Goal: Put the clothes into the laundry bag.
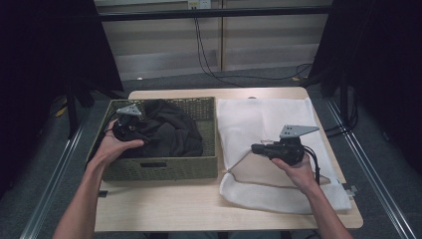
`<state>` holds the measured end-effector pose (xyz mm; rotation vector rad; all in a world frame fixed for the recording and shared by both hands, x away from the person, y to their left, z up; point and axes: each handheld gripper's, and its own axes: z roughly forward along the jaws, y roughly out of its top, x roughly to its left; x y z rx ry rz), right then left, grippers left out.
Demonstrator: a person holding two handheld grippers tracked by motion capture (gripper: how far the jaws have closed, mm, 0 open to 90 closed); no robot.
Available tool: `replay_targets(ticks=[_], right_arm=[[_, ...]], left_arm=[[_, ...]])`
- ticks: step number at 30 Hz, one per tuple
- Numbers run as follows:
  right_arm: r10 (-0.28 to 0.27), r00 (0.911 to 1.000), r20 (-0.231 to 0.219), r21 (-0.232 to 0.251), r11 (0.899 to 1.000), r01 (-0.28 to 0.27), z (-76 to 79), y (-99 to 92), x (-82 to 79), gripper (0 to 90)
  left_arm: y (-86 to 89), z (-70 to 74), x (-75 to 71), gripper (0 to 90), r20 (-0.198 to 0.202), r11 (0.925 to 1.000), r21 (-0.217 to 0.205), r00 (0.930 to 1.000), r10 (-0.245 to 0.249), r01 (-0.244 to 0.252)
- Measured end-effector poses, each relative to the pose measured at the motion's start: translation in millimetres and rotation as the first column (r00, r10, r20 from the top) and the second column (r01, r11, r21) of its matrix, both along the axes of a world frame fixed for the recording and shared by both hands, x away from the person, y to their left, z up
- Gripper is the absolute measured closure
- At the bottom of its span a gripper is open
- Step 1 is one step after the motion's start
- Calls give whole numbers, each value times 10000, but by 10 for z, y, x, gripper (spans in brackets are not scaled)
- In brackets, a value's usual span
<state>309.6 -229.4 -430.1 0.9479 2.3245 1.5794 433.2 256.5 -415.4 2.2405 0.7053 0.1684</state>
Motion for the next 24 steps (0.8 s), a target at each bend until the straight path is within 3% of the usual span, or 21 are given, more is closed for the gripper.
replay_targets(ticks=[2, 9, 12, 14, 16, 17, 19, 20, 21, 23, 24], right_arm=[[35, 10000, -23, -7, 10000, -35, -10, 7, 2, 896], [37, 10000, -32, -63, 10000, -37, -15, 10, -3, 896], [17, 10000, -76, -22, 10000, -17, -21, -1, -2, 896], [-1, 10000, -85, -8, 10000, 1, -26, -1, 0, 896], [7, 10000, -23, -48, 10000, -7, -29, 4, -1, 896], [10, 10000, -31, -81, 10000, -10, -29, 10, -6, 896], [10, 10000, -39, -59, 10000, -11, -37, 12, -1, 896], [10, 10000, -39, -59, 10000, -11, -37, 12, -1, 896], [21, 10000, -53, -72, 10000, -21, -41, 14, 2, 896], [43, 10000, -76, -113, 9999, -44, -45, 25, 2, 896], [47, 10000, -67, -112, 9999, -48, -48, 26, 6, 896]], left_arm=[[-23, -41, 12, 21, 26, 9991, 421, 10000, 32, -33], [37, -56, 89, 22, 220, 9951, 972, 9995, -211, 189], [60, -75, 76, 25, 376, 9915, 1299, 9993, -1, -48], [60, -107, 78, 0, 501, 9837, 1765, 9984, 258, -343], [75, -154, 102, 1, 343, 9824, 1815, 9986, 391, -447], [82, -184, 126, 0, 23, 9837, 1764, 9994, 340, -339], [86, -185, 145, 0, -187, 9826, 1843, 9995, 254, -215], [70, -210, 141, 0, -443, 9866, 1605, 9983, 381, -305], [62, -227, 148, 0, -467, 9848, 1721, 9984, 321, -236], [39, -259, 152, 0, -936, 9841, 1775, 9955, 159, 9], [35, -264, 161, 0, -1021, 9788, 2028, 9947, -81, 288]])
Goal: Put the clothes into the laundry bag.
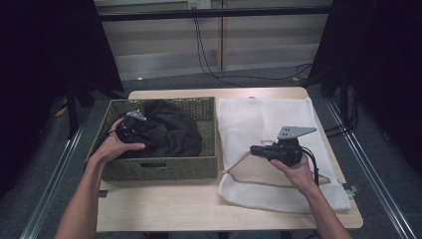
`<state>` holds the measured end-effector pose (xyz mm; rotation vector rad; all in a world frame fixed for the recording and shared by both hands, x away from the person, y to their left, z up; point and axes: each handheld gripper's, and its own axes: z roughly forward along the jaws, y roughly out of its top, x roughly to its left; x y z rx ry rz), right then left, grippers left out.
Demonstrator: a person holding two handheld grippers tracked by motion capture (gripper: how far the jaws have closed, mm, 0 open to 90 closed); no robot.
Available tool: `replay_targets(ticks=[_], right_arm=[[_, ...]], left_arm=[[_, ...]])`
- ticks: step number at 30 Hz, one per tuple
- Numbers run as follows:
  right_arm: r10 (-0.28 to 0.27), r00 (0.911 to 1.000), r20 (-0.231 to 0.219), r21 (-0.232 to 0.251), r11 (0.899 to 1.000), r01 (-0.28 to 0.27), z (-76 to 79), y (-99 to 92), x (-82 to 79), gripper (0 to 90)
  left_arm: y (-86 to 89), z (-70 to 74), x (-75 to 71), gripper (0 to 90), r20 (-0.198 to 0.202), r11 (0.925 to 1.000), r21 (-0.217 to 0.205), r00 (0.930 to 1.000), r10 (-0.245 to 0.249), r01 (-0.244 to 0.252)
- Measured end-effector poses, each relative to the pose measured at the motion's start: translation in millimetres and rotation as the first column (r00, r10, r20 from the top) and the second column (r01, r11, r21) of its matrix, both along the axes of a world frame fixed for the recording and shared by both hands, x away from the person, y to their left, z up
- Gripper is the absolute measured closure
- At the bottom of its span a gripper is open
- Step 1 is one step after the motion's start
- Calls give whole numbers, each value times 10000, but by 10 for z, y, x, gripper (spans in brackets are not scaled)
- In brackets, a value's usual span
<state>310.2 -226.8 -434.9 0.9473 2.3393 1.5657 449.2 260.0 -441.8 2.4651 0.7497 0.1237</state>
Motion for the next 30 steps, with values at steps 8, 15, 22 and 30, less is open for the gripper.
replay_targets(ticks=[8, 15, 22, 30], right_arm=[[-30, 10000, -64, 68, 10000, 30, -2, -12, 11, 896], [10, 10000, -98, 37, 10000, -9, -13, -5, 16, 896], [57, 9998, -176, 15, 10000, -56, -29, 6, 26, 896], [97, 9998, -173, -87, 9999, -98, -43, 15, 24, 896]], left_arm=[[-124, -145, 47, 0, -1315, 9979, 413, 9903, -446, 504], [-167, -187, 56, 0, -1118, 9965, 604, 9925, -501, 572], [-248, -253, 115, 0, -1740, 9891, 1189, 9825, -659, 874], [-330, -194, 153, 156, -2064, 9748, 2086, 9778, -352, 791]])
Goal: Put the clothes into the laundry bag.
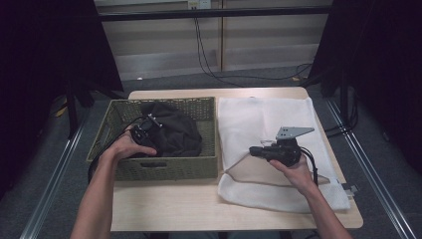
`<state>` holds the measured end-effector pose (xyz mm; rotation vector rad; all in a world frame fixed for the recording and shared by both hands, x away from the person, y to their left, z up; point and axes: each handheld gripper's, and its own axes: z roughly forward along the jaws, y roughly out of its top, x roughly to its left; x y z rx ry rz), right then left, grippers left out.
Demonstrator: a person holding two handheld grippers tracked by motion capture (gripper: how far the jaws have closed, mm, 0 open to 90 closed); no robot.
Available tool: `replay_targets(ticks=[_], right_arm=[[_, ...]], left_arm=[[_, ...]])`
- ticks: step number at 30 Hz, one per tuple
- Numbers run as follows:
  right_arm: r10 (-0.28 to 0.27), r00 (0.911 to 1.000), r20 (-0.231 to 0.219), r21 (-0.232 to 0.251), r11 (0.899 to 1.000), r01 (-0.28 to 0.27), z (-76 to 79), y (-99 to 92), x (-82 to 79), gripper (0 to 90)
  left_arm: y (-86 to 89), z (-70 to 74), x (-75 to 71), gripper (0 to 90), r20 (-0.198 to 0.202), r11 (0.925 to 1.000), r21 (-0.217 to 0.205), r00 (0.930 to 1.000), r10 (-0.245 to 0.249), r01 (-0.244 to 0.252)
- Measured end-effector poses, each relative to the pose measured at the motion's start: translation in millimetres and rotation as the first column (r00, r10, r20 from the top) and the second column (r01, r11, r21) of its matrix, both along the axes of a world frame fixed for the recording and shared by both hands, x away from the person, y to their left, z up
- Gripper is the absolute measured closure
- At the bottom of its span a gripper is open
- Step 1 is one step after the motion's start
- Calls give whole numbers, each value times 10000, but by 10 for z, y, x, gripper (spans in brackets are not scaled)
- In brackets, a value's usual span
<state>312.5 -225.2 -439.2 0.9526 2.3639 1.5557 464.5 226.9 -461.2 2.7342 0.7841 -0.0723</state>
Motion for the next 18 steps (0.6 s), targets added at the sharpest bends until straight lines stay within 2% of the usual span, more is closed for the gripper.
replay_targets(ticks=[2, 4, 5, 6, 7, 9, 10, 12, 15, 16, 18], right_arm=[[-9, 10000, 4, -3, 10000, 9, 0, -1, -1, 896], [-34, 10000, 8, 6, 10000, 34, 0, -2, 1, 896], [-37, 10000, -1, -5, 10000, 37, -1, 0, 1, 896], [-37, 10000, -1, -5, 10000, 37, -1, 0, 1, 896], [-20, 10000, -1, -31, 10000, 20, -1, 2, 0, 896], [-32, 10000, 8, -34, 10000, 32, -3, 3, -4, 896], [-39, 10000, 7, -45, 10000, 39, -3, 4, -5, 896], [-43, 10000, 13, -87, 10000, 43, -3, 6, -7, 896], [-66, 10000, 5, -50, 10000, 66, 3, 5, -11, 896], [-66, 10000, 5, -50, 10000, 66, 3, 5, -11, 896], [-67, 10000, 20, -54, 10000, 67, -1, 2, -9, 896]], left_arm=[[-5, 7, -14, 180, 29, 9999, -85, 10000, 69, -69], [2, 25, -13, 257, -38, 9999, -135, 10000, 16, -16], [-4, 23, -31, 330, 89, 9995, -287, 9999, 125, -123], [-2, 36, -41, 330, 153, 9998, -222, 9999, 25, -22], [-10, 36, -55, 362, 148, 9995, -286, 9998, 124, -120], [4, 49, -45, 411, 252, 9995, -273, 9996, -152, 159], [-3, 44, -54, 448, 293, 9992, -405, 9996, 55, -43], [2, 75, -52, 496, 419, 9991, -154, 9984, -389, 395], [39, 98, -53, 571, 374, 9985, -406, 9987, -348, 363], [39, 98, -67, 571, 415, 9971, -763, 9991, 72, -40], [44, 128, -71, 610, 559, 9958, -919, 9984, 102, -51]])
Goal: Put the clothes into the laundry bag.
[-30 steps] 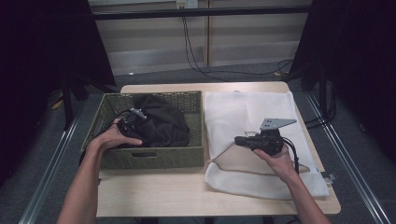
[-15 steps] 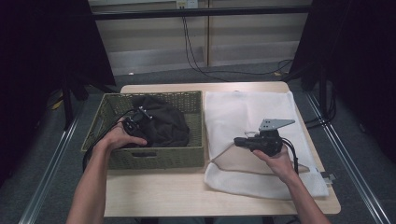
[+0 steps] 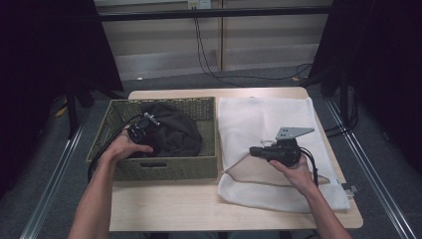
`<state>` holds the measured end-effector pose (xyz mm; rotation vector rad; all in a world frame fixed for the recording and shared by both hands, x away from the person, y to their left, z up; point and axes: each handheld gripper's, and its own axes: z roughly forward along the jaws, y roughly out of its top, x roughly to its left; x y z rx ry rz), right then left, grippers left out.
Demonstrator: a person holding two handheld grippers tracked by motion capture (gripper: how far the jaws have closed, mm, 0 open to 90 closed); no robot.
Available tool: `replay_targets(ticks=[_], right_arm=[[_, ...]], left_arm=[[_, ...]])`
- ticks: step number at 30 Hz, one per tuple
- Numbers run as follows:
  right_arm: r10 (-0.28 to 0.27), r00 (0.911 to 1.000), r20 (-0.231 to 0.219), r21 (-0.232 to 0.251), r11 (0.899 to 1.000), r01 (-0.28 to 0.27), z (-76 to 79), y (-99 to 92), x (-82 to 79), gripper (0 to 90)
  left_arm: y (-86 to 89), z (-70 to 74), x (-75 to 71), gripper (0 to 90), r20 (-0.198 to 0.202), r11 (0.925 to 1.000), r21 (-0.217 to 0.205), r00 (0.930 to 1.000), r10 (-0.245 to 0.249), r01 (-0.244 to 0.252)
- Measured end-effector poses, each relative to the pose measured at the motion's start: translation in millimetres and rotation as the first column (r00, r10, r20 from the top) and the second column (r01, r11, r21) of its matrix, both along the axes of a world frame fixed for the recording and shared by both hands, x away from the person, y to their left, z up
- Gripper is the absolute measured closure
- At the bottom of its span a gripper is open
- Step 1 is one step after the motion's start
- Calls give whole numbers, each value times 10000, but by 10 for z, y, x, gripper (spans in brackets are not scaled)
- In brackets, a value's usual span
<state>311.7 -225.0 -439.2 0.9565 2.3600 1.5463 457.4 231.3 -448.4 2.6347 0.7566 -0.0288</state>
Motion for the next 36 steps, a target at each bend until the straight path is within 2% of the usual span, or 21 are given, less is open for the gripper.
replay_targets(ticks=[2, 3, 4, 5, 7, 8, 9, 10, 12, 13, 15, 18, 19, 21, 23, 25, 26, 27, 31, 34, 36], right_arm=[[-38, 10000, -4, 55, 10000, 38, 2, 2, -4, 896], [-38, 10000, -4, 55, 10000, 38, 2, 2, -4, 896], [-28, 10000, 19, 47, 10000, 28, 1, -1, -3, 896], [-27, 10000, -2, 85, 10000, 27, -3, -4, -1, 896], [-62, 10000, -25, 103, 9999, 62, -10, -9, 6, 896], [-70, 10000, -39, 115, 9999, 71, -10, -11, 5, 896], [-75, 10000, -39, 117, 9999, 75, -10, -12, 4, 896], [-74, 10000, -40, 121, 9999, 74, -12, -13, 4, 896], [-47, 10000, -66, 129, 9999, 48, -21, -15, 8, 896], [-38, 10000, -78, 134, 9999, 39, -25, -14, 11, 896], [-49, 10000, -85, 155, 9999, 50, -28, -11, 17, 896], [-81, 9999, -78, 132, 9999, 82, -23, -8, 13, 896], [-85, 9999, -65, 122, 9999, 86, -21, -8, 10, 896], [-103, 9999, -52, 116, 9999, 104, -18, -10, 7, 896], [-122, 9999, -6, 152, 9998, 122, -14, -15, 7, 895], [-126, 9999, -9, 179, 9998, 126, -14, -20, 11, 896], [-144, 9999, -6, 187, 9997, 144, -14, -22, 13, 896], [-144, 9999, -8, 187, 9997, 144, -12, -21, 15, 896], [-162, 9999, 53, 153, 9998, 161, 0, -18, 8, 896], [-171, 9998, 69, 177, 9997, 170, 5, -22, 6, 896], [-186, 9998, 89, 174, 9997, 184, 10, -24, 1, 896]], left_arm=[[16, 22, 2, 615, 11, 9999, -149, 10000, 32, -32], [43, 50, 23, 615, 21, 9995, -5, 9995, -309, 309], [55, 67, 22, 620, 29, 9996, -180, 9997, -225, 225], [34, 56, -16, 626, -49, 9952, -890, 9991, 416, -418], [67, 107, -5, 628, 83, 9966, -809, 9998, 173, -166], [66, 116, -23, 628, 146, 9922, -1169, 9989, 452, -432], [109, 160, 5, 628, 231, 9963, -857, 9997, -71, 91], [105, 165, -21, 628, 121, 9904, -1336, 9992, 386, -367], [138, 221, -33, 627, 178, 9913, -1318, 9998, -7, 30], [124, 237, -75, 627, 276, 9860, -1644, 9991, 332, -282], [189, 310, -67, 627, 551, 9862, -1637, 9984, -149, 237], [225, 364, -111, 628, 705, 9750, -2221, 9974, 176, -15], [233, 383, -116, 629, 843, 9749, -2227, 9964, 128, 63], [243, 402, -135, 628, 675, 9642, -2649, 9977, 56, 125], [228, 447, -181, 629, 892, 9597, -2797, 9960, -35, 285], [241, 489, -207, 629, 1072, 9514, -3072, 9942, 102, 234], [265, 504, -214, 629, 1017, 9397, -3416, 9945, 240, 123], [276, 520, -226, 629, 1145, 9375, -3478, 9928, 345, 76], [309, 582, -266, 629, 1423, 9151, -4032, 9876, 664, -35], [343, 620, -278, 628, 1509, 8906, -4546, 9840, 950, -163], [362, 648, -290, 628, 1633, 8797, -4746, 9792, 1202, -289]])
